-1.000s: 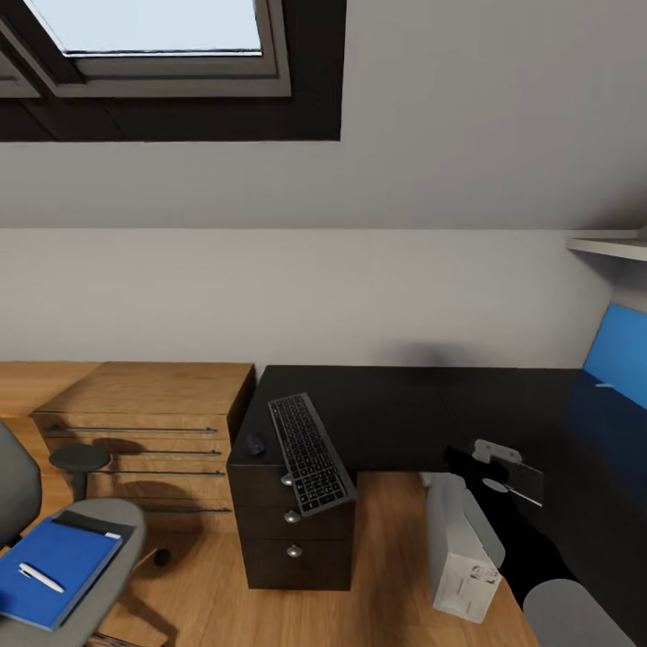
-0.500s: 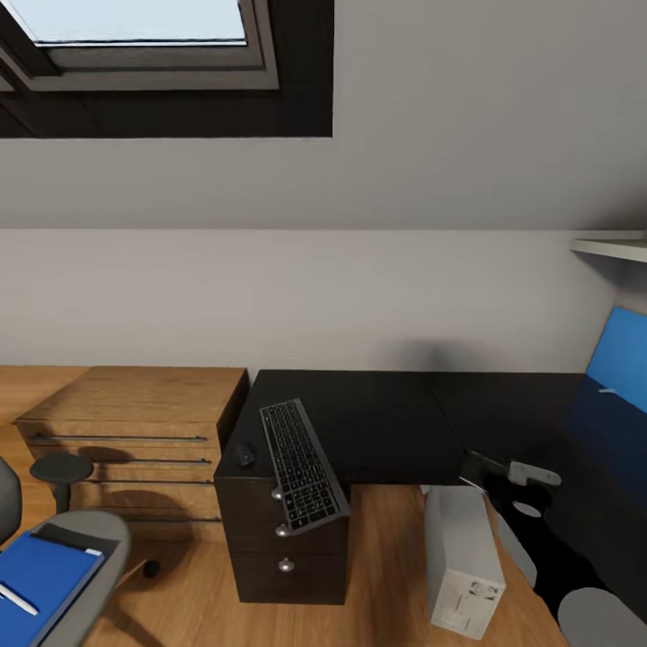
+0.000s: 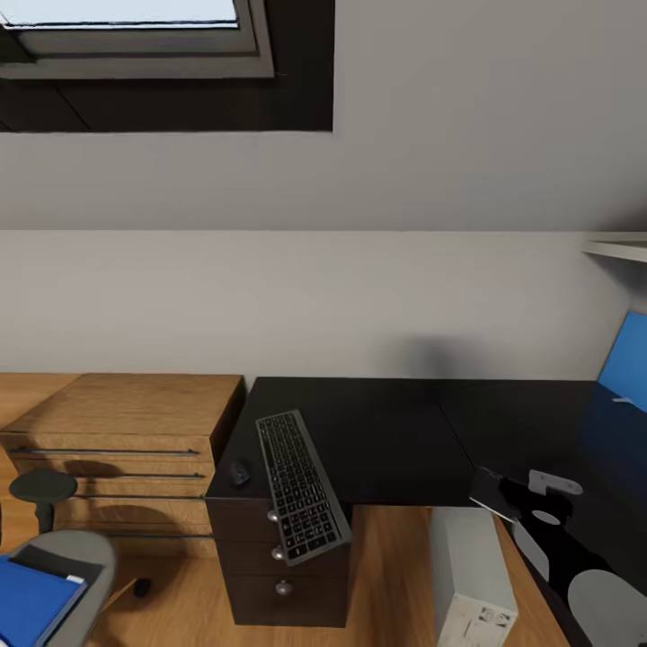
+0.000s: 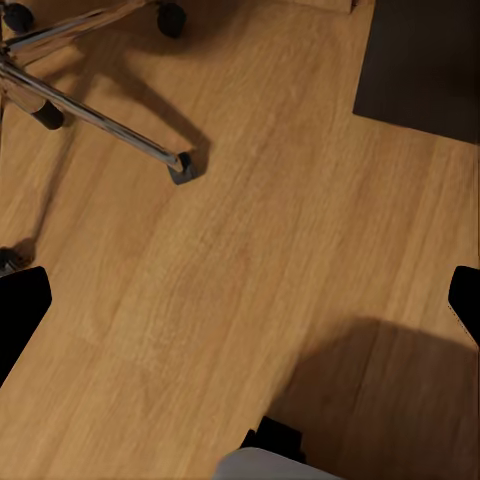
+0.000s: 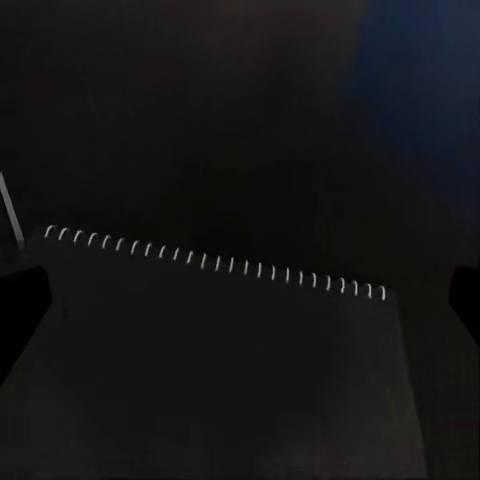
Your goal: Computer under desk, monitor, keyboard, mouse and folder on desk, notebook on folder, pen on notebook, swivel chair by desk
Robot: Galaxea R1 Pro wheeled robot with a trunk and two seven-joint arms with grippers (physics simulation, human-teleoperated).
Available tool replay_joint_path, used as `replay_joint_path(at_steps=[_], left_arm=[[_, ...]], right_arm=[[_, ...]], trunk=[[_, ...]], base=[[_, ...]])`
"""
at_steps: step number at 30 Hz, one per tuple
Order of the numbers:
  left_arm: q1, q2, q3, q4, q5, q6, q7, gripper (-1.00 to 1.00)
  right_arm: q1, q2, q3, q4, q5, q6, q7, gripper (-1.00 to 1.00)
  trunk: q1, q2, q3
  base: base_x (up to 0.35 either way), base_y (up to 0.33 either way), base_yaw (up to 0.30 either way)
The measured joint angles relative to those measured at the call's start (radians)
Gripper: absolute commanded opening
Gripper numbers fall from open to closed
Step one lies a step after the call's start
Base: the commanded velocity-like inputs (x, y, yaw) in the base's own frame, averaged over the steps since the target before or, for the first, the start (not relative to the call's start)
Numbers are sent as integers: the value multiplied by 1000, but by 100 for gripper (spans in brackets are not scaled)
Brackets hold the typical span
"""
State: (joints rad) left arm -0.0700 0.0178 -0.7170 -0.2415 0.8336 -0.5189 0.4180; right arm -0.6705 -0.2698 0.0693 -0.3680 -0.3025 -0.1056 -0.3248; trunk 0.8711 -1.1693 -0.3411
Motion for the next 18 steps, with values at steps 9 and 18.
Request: replay_joint_path(at_steps=[9,18], left_arm=[[0,0,0,-1,-3,-1,-1,100],[0,-1,1,-3,-1,-3,1,100]], right_arm=[[-22,-8,0,25,-2,6,8,100],[-132,-50,-1,147,-99,158,14,100]], trunk=[[0,0,0],[1,0,0]], base=[[284,0,0],[16,0,0]])
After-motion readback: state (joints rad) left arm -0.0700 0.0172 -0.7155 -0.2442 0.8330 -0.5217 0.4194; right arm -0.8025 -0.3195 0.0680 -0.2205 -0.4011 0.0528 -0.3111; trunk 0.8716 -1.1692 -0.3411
